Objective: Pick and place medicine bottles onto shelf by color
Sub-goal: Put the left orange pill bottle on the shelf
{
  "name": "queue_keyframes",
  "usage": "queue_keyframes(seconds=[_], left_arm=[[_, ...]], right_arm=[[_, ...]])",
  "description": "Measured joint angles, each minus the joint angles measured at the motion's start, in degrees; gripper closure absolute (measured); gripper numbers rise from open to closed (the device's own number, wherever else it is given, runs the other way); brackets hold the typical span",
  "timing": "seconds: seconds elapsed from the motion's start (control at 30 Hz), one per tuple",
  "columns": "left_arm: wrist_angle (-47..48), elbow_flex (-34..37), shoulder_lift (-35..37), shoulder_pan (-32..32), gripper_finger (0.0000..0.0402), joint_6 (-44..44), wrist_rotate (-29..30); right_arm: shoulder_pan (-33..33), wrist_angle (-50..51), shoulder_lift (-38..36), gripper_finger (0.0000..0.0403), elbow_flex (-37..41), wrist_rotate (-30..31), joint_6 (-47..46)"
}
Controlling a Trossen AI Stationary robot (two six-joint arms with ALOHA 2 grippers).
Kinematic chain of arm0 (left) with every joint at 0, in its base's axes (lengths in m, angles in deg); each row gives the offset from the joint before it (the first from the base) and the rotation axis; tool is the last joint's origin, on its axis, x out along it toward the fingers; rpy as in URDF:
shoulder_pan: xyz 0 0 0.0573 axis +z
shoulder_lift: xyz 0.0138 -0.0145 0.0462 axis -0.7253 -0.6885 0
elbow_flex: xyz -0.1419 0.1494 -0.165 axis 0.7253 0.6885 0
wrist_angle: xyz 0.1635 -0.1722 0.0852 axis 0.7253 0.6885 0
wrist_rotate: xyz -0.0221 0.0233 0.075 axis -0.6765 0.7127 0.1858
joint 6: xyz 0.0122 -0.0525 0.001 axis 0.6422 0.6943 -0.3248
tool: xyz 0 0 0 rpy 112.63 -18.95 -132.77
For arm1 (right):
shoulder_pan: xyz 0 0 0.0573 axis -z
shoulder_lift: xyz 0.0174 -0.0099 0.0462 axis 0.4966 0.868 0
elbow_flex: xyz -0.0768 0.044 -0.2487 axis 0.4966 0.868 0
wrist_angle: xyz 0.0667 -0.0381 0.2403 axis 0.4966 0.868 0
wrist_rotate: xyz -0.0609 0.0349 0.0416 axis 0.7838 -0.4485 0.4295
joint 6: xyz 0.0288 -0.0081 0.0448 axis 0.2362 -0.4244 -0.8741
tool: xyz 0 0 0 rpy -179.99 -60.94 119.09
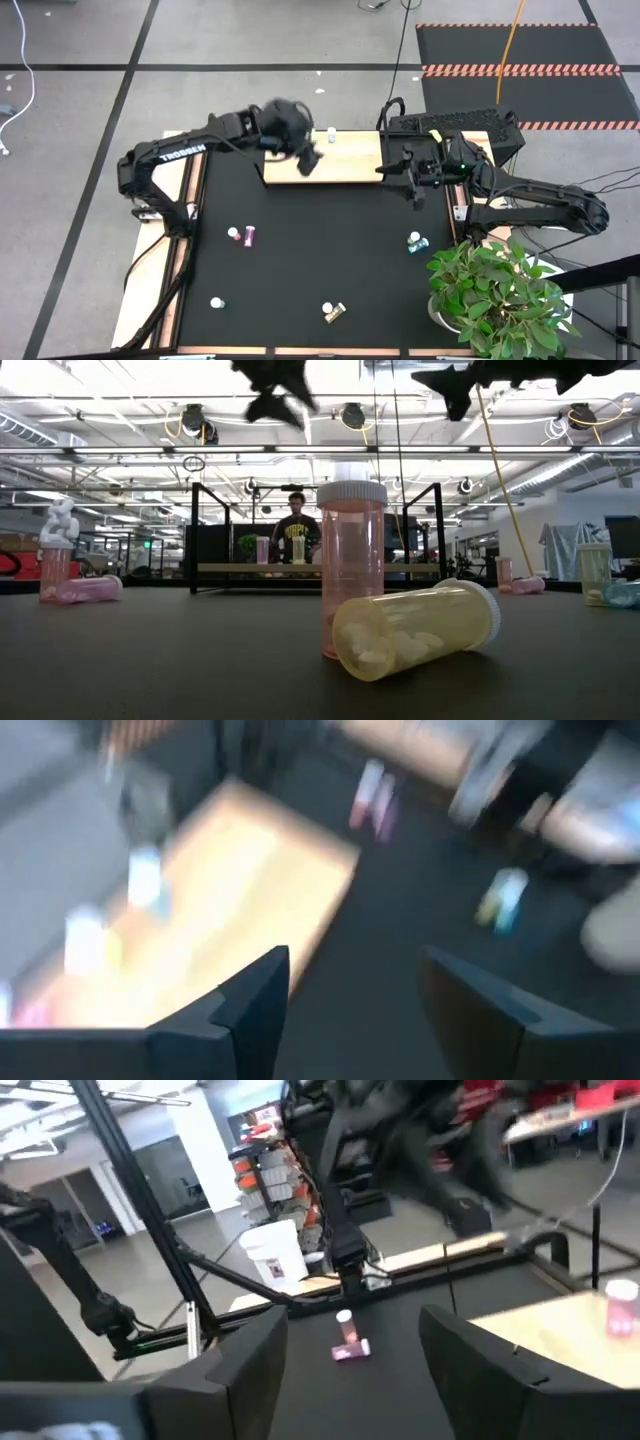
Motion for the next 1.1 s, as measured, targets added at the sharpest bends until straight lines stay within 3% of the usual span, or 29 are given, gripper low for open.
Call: queue_keyframes(seconds=[0.2, 0.37, 0.47, 0.73, 0.87, 1.1], left_arm=[[22.20, 0.02, -0.01, -10.31, 0.0220, 18.03, 8.45], [25.63, 0.02, 0.01, -19.52, 0.0237, 24.03, 11.60], [25.42, 0.02, 0.01, -23.05, 0.0240, 26.22, 12.63], [30.31, 0.09, 1.43, -22.40, 0.0240, 26.92, 16.97], [36.37, 0.07, 4.68, -21.00, 0.0240, 26.86, 17.07], [41.71, 0.00, 11.44, -24.33, 0.0240, 26.74, 20.54]], right_arm=[[-0.42, 1.61, 3.44, 0.0236, 0.00, 1.03, -6.57], [-5.23, 1.80, 7.79, 0.0261, 0.00, -0.08, -6.40], [-9.92, 0.19, 10.37, 0.0263, 0.00, 2.35, -7.42], [-19.20, -3.36, 18.40, 0.0263, -3.31, 10.67, -10.24], [-21.57, -3.41, 23.52, 0.0263, -8.98, 11.58, -9.12], [-25.34, -3.12, 33.81, 0.0264, -20.23, 19.52, -8.32]])
